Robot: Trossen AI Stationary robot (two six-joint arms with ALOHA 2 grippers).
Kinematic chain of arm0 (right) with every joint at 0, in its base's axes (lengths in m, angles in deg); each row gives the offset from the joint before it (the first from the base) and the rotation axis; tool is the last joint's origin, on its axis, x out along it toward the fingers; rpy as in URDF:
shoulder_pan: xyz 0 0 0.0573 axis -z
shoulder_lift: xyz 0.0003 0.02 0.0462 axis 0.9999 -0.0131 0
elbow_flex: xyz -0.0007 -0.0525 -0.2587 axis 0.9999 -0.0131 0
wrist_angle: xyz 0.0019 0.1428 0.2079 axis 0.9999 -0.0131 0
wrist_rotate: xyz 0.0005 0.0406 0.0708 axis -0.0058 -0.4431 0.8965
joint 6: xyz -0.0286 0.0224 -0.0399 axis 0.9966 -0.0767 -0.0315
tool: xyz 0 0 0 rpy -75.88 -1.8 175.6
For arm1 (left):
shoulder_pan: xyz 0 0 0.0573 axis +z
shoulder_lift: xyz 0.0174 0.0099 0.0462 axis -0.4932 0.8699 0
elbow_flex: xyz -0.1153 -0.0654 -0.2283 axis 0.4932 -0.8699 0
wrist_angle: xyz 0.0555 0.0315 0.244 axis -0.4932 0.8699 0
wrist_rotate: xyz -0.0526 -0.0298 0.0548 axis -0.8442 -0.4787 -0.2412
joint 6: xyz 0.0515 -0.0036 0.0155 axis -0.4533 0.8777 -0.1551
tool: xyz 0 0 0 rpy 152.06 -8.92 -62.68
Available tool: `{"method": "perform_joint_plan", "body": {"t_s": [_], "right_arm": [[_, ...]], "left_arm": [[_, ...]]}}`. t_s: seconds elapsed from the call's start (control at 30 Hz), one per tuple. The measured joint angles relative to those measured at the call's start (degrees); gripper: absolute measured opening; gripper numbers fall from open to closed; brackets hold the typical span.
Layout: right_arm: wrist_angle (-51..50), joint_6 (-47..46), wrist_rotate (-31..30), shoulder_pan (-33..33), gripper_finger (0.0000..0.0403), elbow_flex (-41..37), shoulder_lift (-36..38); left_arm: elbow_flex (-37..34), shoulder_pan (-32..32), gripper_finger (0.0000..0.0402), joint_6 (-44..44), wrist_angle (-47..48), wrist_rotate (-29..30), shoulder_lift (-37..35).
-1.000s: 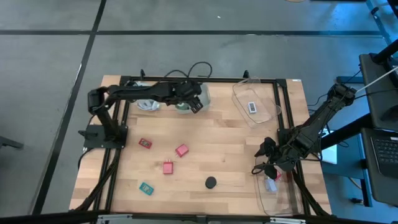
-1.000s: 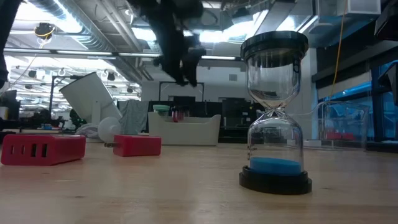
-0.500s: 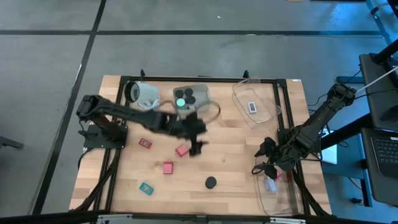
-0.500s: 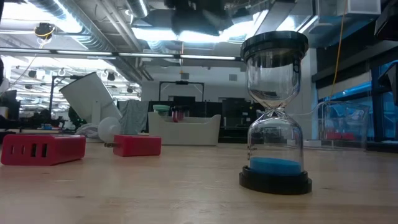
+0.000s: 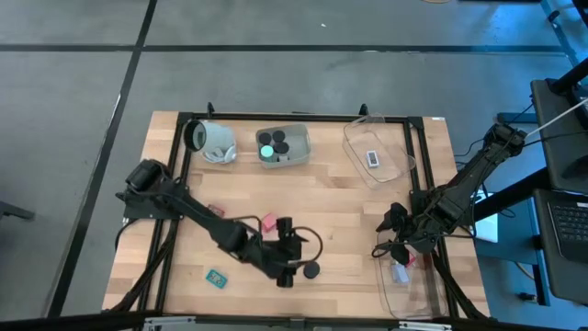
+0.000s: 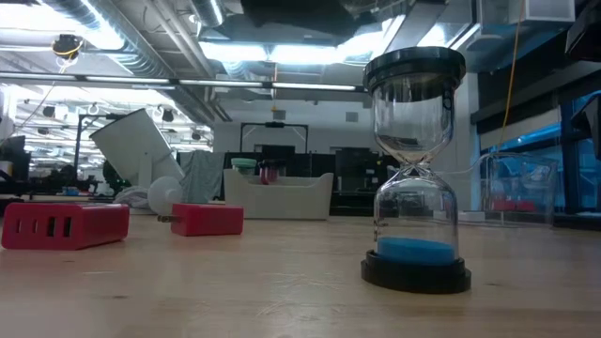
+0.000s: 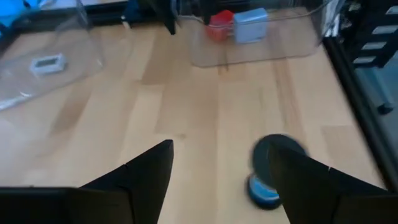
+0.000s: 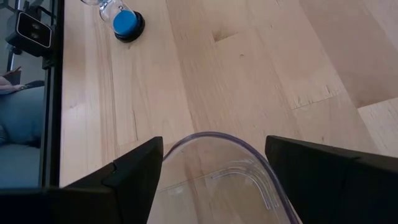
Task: Pick & Place Office items
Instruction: Put the blue hourglass into the gray bin
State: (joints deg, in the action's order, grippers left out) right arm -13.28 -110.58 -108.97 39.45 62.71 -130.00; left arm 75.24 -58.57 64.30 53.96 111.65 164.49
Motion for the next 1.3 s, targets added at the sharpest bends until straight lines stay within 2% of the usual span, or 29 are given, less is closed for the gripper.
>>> {"method": "perform_joint_plan", "body": {"t_s": [0.13,0.3,0.43,0.63,1.1,1.2,1.3], "right_arm": [[0.01,0.00,0.00,0.00,0.0286,-0.01,0.00],[0.01,0.00,0.00,-0.01,0.0286,-0.01,0.01],[0.01,0.00,0.00,0.00,0.0286,0.00,0.00],[0.01,0.00,0.00,0.00,0.0286,-0.02,0.00],[0.03,0.00,0.00,-0.02,0.0286,-0.02,0.00],[0.02,0.00,0.00,0.00,0.0286,-0.02,0.00],[0.03,0.00,0.00,0.00,0.0286,-0.02,0.00]], "left_arm": [[0.01,-2.05,0.0285,3.72,-3.29,0.58,1.15],[0.06,-3.39,0.0325,4.33,-7.90,-0.51,2.74],[0.09,-3.19,0.0339,4.99,-10.84,-0.22,6.01],[0.07,-3.08,0.0340,1.88,-17.40,1.17,10.39],[0.07,-1.98,0.0340,6.02,-19.06,1.24,14.70],[0.07,-1.36,0.0331,8.32,-19.01,1.69,14.68],[0.07,-0.82,0.0306,11.50,-19.13,1.72,14.59]]}}
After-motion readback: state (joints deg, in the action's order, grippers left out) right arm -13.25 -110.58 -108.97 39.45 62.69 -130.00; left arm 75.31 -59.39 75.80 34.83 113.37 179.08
